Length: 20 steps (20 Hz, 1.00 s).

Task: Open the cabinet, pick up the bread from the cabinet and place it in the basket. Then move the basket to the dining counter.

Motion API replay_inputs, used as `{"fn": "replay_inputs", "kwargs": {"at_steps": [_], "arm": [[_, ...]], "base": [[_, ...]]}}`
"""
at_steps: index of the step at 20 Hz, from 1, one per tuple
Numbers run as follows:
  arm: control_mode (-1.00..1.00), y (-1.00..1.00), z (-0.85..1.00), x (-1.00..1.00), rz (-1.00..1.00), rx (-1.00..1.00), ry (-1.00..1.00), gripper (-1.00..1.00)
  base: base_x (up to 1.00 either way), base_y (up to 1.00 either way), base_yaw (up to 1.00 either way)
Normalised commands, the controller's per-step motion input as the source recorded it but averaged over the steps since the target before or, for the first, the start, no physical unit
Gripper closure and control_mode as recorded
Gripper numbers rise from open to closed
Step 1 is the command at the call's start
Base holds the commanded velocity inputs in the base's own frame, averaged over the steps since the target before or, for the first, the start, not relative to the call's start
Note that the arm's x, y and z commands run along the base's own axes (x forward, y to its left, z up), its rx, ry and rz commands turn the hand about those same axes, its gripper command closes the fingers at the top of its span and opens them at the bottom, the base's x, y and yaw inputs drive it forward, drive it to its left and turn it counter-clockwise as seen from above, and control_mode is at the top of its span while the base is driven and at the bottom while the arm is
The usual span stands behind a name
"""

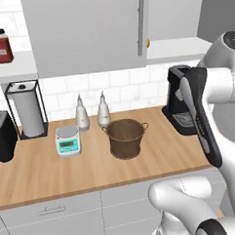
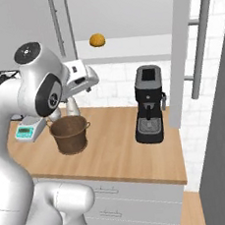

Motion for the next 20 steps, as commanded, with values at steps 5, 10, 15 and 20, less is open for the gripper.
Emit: {"fn": "replay_inputs", "kwargs": {"at_steps": [5,10,15,20], "arm": [[-1.0,0.72,0.42,0.81,0.01,0.21,-0.23,-1.0],[-1.0,0.6,0.69,0.58,-0.01,0.12,-0.2,-1.0],[-1.0,0.18,0.57,0.24,-0.04,0.13,-0.13,-1.0],[-1.0,0.09,-0.08,0.22,0.02,0.08,-0.01,-1.0]], "base": [[0.0,0.0,0.0],[0.0,0.0,0.0],[0.0,0.0,0.0],[0.0,0.0,0.0]]}}
